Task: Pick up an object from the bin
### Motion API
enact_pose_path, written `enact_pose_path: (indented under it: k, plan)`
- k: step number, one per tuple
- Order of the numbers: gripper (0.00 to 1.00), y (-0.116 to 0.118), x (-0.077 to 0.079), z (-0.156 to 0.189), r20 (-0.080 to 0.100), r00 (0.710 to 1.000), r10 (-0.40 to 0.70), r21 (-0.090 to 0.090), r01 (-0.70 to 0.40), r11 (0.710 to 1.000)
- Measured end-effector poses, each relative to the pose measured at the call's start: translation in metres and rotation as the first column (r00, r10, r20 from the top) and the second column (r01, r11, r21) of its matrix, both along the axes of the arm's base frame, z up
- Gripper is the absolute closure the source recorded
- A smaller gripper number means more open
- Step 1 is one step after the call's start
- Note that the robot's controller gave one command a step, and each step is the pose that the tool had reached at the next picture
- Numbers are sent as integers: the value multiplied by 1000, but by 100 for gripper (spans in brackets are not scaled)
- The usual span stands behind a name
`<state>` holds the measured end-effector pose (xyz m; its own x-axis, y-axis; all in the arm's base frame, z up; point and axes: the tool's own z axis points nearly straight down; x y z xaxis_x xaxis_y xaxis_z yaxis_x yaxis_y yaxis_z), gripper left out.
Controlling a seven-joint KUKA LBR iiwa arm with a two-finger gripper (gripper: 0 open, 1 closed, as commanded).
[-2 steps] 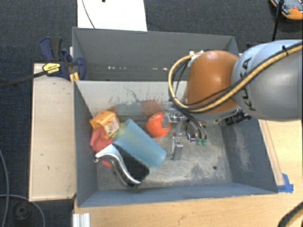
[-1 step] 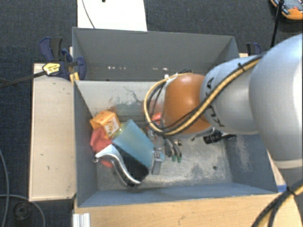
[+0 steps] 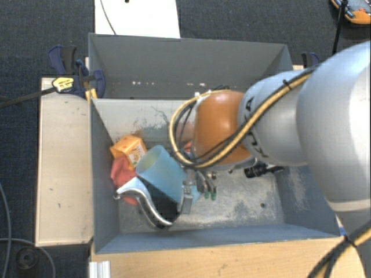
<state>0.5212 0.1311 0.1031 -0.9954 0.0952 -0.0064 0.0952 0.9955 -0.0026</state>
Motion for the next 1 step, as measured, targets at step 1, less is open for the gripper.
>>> enact_pose_path:
  k: [1]
  plan:
    - [0, 52, -1, 10, 0, 1000, 26, 4, -26, 1000]
